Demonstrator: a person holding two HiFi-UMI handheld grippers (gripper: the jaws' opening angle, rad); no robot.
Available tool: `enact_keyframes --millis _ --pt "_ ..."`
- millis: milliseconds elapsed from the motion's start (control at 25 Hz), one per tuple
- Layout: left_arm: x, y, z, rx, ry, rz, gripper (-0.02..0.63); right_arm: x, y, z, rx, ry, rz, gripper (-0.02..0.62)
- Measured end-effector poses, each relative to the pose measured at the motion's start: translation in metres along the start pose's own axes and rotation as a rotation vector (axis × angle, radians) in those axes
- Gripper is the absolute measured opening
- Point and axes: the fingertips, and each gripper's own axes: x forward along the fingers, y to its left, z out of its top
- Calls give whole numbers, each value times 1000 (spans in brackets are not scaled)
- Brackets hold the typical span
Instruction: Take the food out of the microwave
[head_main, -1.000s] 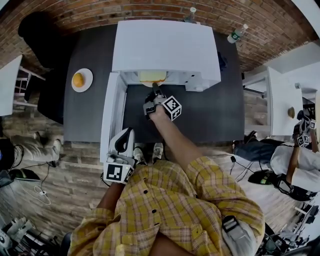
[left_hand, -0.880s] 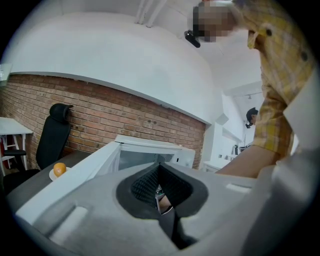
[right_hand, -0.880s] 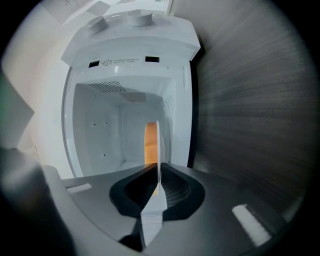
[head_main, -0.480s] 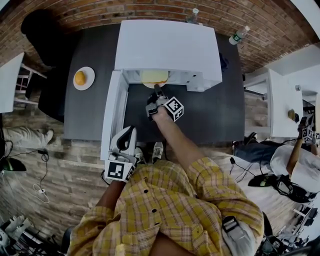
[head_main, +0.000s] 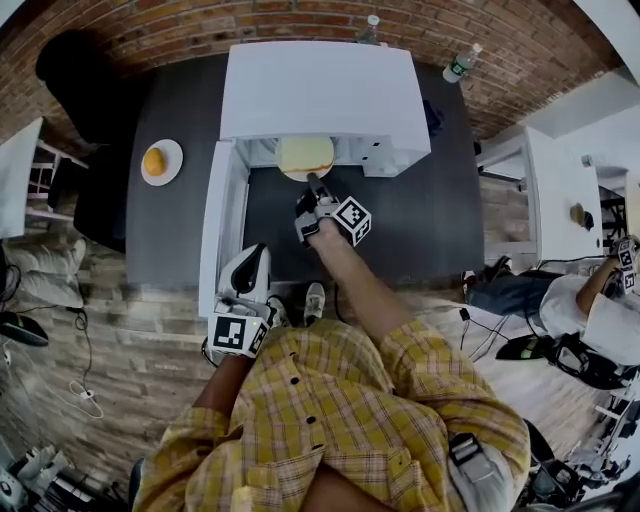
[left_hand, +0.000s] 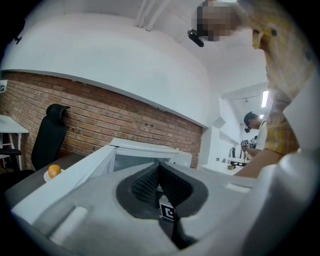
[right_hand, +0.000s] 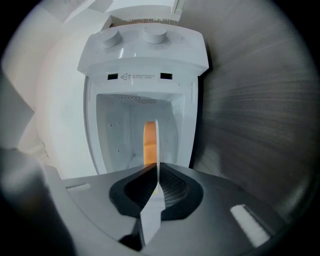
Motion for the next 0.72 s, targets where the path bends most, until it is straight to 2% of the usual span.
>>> enact_keyframes --millis 720 --pt "-5 -15 4 -31 -35 -57 0 -75 76 -23 9 36 139 17"
